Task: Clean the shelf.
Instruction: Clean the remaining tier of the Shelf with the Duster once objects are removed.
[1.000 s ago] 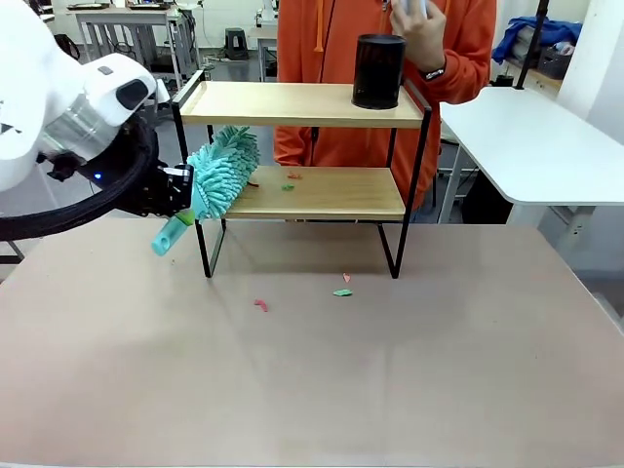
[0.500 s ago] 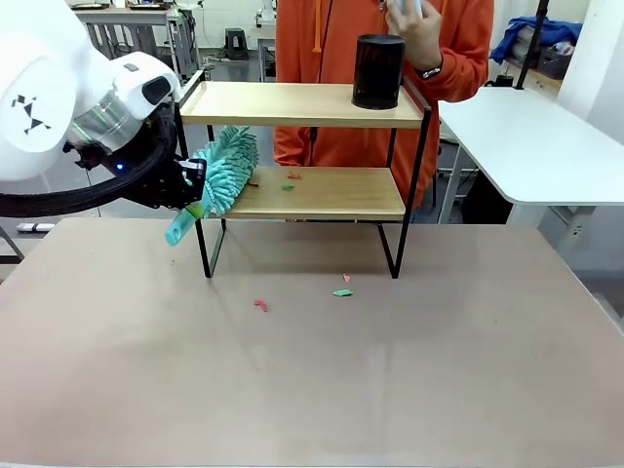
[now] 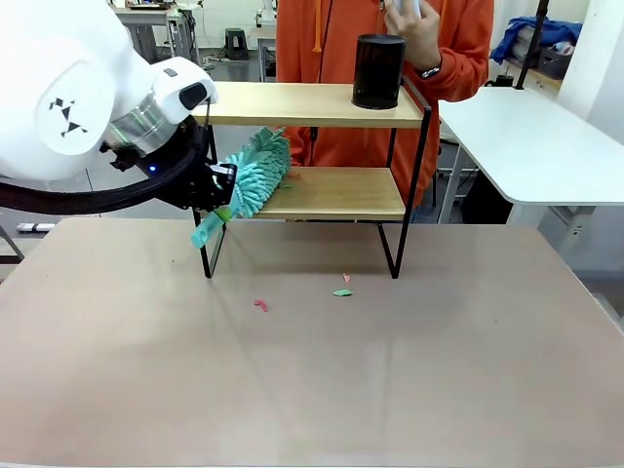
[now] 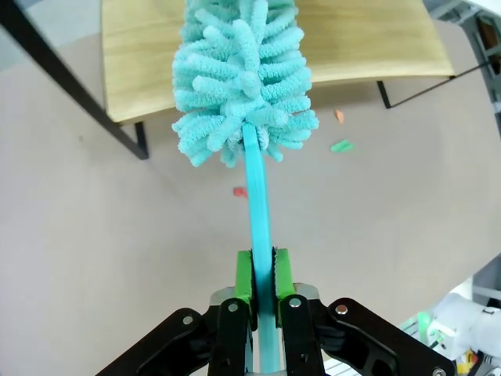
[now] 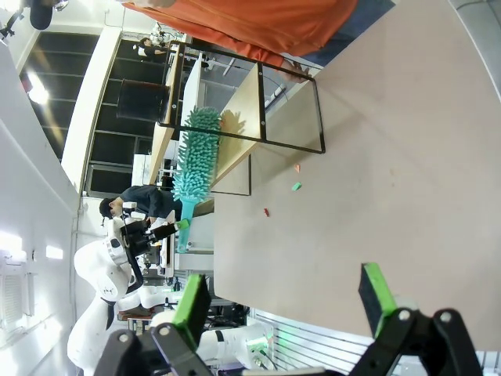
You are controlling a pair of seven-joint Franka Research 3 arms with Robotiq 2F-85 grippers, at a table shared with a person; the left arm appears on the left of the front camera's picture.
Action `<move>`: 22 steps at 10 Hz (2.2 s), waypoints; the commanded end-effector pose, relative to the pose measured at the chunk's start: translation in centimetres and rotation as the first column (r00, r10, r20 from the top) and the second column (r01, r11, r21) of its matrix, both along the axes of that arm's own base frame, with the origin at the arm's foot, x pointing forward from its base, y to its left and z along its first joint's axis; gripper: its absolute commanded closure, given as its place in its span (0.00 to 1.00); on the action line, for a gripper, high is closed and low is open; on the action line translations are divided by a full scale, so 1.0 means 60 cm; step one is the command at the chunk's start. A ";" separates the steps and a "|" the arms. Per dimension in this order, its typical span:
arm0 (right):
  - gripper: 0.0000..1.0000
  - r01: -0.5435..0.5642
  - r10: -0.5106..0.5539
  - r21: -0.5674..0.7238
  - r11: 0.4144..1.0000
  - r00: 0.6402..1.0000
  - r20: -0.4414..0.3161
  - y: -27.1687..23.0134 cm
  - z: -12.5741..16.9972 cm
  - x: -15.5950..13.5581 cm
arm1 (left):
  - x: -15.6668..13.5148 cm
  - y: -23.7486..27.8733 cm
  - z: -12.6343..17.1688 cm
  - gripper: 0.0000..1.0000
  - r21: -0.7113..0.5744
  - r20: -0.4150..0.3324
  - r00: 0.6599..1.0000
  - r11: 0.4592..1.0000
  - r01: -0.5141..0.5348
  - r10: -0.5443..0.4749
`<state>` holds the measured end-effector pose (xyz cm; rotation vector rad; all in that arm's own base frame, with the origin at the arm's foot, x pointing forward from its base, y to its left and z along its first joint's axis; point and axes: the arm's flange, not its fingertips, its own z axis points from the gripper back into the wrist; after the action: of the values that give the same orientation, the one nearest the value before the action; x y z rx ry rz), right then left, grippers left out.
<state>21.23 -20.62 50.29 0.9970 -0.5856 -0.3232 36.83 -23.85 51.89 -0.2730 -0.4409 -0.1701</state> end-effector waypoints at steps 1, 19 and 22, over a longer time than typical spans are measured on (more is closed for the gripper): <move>0.00 -0.008 0.008 0.001 1.000 0.999 0.031 0.001 0.002 0.003 | 0.012 -0.006 0.003 0.88 0.004 -0.010 0.999 0.999 0.044 -0.044; 0.00 -0.008 0.008 0.001 1.000 0.999 0.031 0.001 0.002 0.003 | -0.146 0.270 0.124 0.88 -0.300 -0.048 0.592 0.577 0.760 -0.805; 0.00 -0.008 0.008 0.001 1.000 0.999 0.031 0.001 0.002 0.003 | -0.227 0.484 0.158 0.88 -0.430 0.196 0.790 0.673 0.602 -0.581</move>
<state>21.24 -20.62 50.26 0.9968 -0.5847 -0.3230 24.03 2.26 61.83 -0.8298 -0.2807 -0.8218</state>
